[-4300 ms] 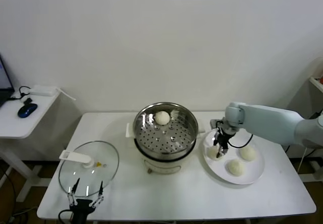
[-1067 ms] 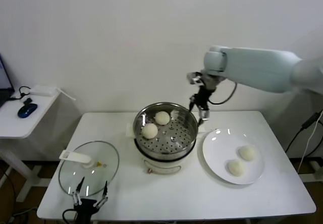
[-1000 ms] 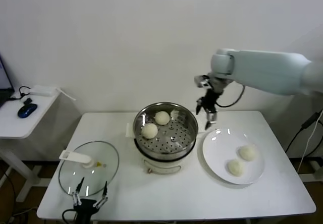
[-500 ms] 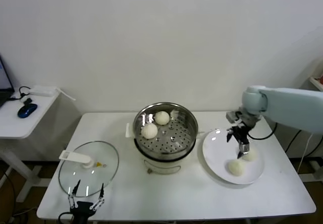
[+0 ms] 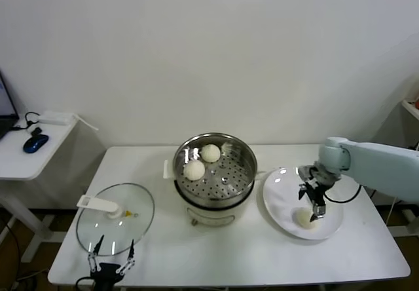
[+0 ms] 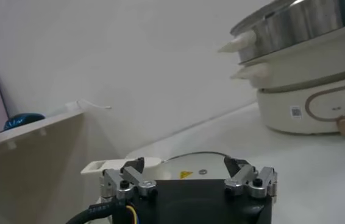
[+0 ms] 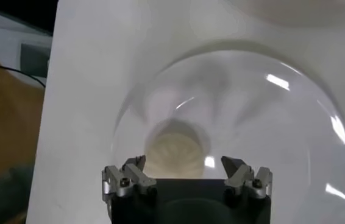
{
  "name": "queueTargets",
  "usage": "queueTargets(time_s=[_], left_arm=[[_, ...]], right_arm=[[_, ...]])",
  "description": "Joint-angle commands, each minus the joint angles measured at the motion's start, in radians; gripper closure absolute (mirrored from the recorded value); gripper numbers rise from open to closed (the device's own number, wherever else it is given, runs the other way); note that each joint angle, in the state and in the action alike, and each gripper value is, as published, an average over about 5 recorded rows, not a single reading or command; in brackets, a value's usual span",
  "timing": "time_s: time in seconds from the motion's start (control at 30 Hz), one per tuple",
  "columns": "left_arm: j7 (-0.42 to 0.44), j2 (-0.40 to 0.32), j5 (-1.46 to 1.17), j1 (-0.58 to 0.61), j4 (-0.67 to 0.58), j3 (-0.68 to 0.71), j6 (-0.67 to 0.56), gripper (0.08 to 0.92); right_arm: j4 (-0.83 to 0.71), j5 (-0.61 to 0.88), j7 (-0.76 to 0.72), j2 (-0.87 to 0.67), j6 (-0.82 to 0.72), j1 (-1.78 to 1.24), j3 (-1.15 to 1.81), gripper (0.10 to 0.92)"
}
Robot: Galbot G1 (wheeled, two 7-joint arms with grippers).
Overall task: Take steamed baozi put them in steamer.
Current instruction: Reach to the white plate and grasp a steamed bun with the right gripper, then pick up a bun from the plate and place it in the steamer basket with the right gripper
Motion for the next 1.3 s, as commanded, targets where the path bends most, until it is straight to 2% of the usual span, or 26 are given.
queueTargets(time_s=[0.03,0.53,0.63,0.83,1.07,1.3], left_arm=[[0.000,0.001,0.001,-0.001,0.003,0.001,0.001,0.177],[0.000,0.000,0.005,-0.006,0.009,0.004,0.001,0.177],[0.000,0.000,0.005,-0.007,0.007,0.004,0.002,0.177],[0.000,-0.002,0.006,-0.005,0.002,0.003,0.002,0.177],[0.001,0.000,0.009,-0.002,-0.007,0.001,0.004,0.177],[0.001,0.003,0.016,-0.001,-0.001,0.003,-0.003,0.177]], right_arm=[[-0.009,-0.034,0.015,-0.025,-0.011,-0.075,0.056,0.203],[-0.047,-0.055,0.020,-0.019,-0.006,-0.101,0.087,0.213],[-0.042,-0.054,0.017,-0.019,-0.004,-0.099,0.087,0.249],[-0.021,-0.047,0.015,-0.022,-0.003,-0.066,0.071,0.410],[0.080,0.060,-0.020,-0.012,0.048,0.228,-0.117,0.439],[0.136,0.212,-0.065,0.095,0.186,0.560,-0.237,0.437]])
